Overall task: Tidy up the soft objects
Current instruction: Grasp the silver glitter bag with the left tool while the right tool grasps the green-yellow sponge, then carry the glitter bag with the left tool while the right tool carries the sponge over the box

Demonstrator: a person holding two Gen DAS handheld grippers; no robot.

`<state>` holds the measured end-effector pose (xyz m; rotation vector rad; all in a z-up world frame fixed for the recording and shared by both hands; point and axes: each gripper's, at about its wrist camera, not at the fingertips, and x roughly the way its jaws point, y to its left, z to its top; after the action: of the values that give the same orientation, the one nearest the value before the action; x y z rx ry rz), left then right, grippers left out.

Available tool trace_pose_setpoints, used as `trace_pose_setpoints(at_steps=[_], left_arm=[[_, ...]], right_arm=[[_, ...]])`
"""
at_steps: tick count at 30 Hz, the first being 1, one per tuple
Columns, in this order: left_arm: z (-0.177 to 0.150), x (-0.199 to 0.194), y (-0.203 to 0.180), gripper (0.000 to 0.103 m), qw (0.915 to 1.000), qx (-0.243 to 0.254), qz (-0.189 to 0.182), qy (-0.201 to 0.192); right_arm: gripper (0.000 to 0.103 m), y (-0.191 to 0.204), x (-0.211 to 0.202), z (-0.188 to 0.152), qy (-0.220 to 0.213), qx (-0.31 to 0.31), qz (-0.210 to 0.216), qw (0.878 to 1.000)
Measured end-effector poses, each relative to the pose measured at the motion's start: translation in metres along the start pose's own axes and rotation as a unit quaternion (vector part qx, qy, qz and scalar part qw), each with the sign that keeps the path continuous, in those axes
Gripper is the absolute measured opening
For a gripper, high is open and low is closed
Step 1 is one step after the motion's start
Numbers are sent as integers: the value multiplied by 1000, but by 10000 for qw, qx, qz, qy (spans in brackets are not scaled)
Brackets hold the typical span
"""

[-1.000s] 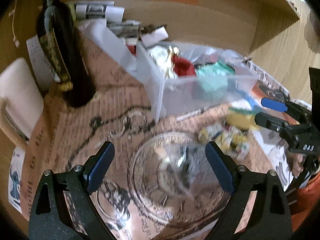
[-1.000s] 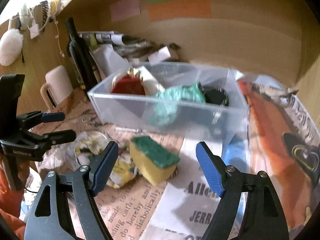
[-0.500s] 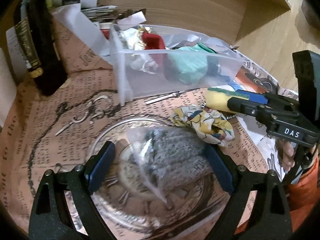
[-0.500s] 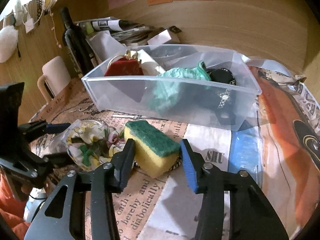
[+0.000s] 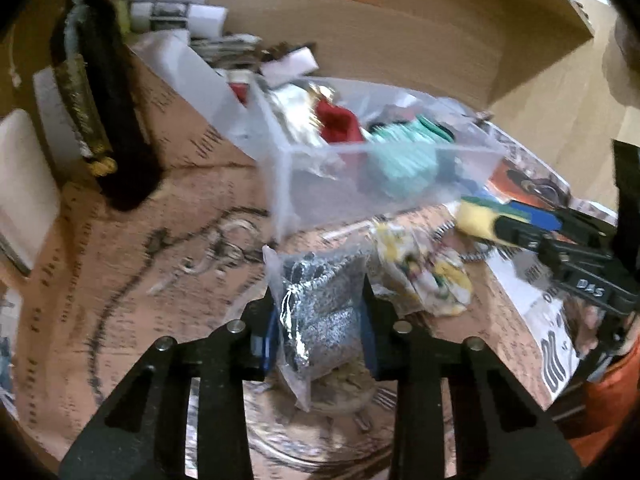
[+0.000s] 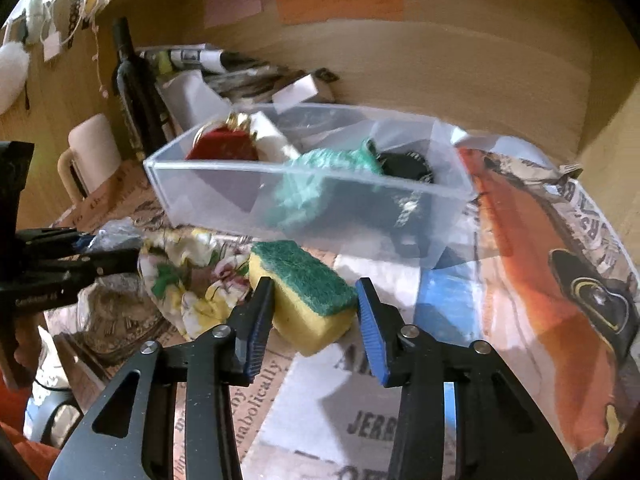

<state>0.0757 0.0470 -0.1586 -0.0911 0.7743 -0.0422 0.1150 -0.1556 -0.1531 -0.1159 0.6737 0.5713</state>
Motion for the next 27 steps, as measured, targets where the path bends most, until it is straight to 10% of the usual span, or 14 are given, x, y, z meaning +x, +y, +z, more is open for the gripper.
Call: trace_pose_setpoints(at_steps=[27], left_arm=[[105,-47,-30,33,9882,243,-235,-1494]], right_arm=[[38,-16,-62,68,-1530,37,-317,9877]])
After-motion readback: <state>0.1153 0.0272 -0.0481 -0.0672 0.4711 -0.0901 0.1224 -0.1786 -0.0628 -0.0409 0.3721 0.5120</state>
